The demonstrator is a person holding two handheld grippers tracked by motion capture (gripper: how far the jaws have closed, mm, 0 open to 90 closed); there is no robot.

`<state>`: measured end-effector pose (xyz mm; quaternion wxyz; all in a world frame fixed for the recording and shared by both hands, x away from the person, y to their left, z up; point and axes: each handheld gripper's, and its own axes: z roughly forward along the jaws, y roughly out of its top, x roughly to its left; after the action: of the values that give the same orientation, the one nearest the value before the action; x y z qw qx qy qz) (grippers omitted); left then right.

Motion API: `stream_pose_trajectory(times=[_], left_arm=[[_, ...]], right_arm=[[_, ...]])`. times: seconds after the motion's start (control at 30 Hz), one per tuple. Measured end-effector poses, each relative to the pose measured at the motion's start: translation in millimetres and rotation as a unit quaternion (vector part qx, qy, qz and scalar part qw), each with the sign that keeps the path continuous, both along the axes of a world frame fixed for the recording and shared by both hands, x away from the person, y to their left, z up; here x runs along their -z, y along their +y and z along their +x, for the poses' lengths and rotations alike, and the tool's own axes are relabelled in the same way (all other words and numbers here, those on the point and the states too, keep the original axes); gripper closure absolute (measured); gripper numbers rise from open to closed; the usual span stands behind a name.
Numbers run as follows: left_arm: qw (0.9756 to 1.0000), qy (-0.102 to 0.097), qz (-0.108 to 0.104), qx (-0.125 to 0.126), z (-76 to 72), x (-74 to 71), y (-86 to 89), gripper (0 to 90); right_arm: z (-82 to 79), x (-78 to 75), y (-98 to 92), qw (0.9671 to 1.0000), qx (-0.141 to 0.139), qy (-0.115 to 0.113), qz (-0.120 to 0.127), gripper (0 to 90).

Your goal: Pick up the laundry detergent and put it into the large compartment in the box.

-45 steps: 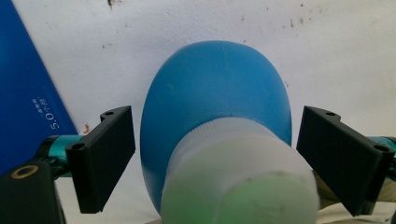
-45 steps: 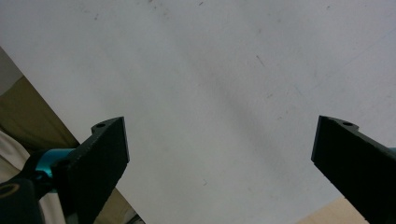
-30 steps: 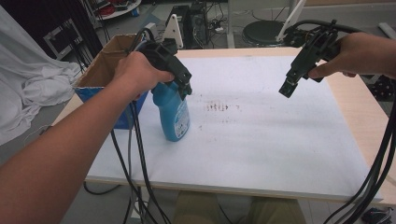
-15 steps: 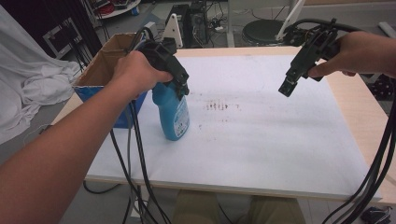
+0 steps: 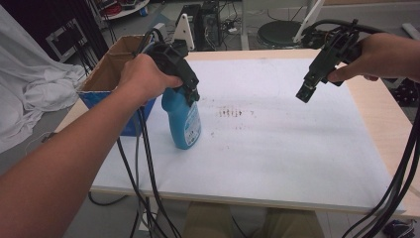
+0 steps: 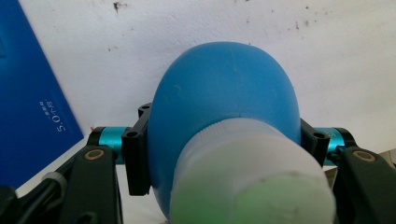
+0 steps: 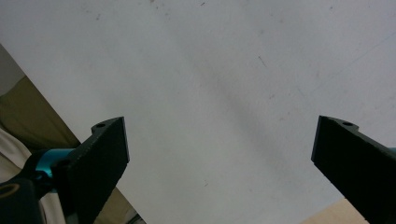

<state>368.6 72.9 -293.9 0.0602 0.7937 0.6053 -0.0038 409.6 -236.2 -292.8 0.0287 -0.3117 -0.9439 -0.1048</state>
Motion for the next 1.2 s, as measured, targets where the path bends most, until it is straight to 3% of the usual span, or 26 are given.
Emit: stream_pose_trajectory(times=[0.13,0.23,0.43,0.53,0.7,0.8,0.97,1.1,1.17,1.2], left_arm=[[1.0000,0.003,-0.001,0.003,-0.4,-3.4,1.0,37.8],[1.0000,-0.002,-0.003,0.009,-0.6,-14.5,3.2,37.8],[0.9992,-0.018,-0.008,0.034,-2.3,-57.1,9.9,37.8],[0.9979,-0.031,-0.010,0.056,-3.8,-85.5,16.4,37.8],[0.9964,-0.045,-0.011,0.072,-6.5,-123.6,27.1,37.8],[0.9948,-0.053,-0.010,0.086,-7.6,-145.8,33.8,37.8],[0.9922,-0.057,-0.020,0.109,-8.2,-167.8,48.4,37.8],[0.9915,-0.061,-0.021,0.113,-8.9,-181.2,61.1,37.9],[0.9892,-0.070,-0.015,0.128,-8.9,-191.0,68.8,37.9],[0.9869,-0.074,-0.009,0.143,-9.1,-196.5,72.5,37.9]], right_arm=[[1.1,-0.2,-2.0,1.0000,0.002,0.000,0.003,3.1],[1.7,0.0,-3.4,1.0000,0.001,0.000,0.002,3.1],[4.0,0.3,-6.7,1.0000,0.003,0.002,0.005,3.1],[4.7,0.3,-7.6,1.0000,0.006,0.003,0.007,3.1],[5.5,0.9,-6.9,0.9999,0.006,0.007,0.006,3.1],[6.6,1.2,-6.7,0.9999,0.006,0.008,0.007,3.1],[6.2,-0.3,-8.8,0.9999,0.007,0.007,0.012,3.1],[5.4,-2.6,-13.5,0.9998,0.010,0.005,0.017,3.1],[5.0,-3.9,-16.0,0.9997,0.016,0.004,0.020,3.1],[5.2,-4.4,-17.8,0.9997,0.015,0.003,0.021,3.1]])
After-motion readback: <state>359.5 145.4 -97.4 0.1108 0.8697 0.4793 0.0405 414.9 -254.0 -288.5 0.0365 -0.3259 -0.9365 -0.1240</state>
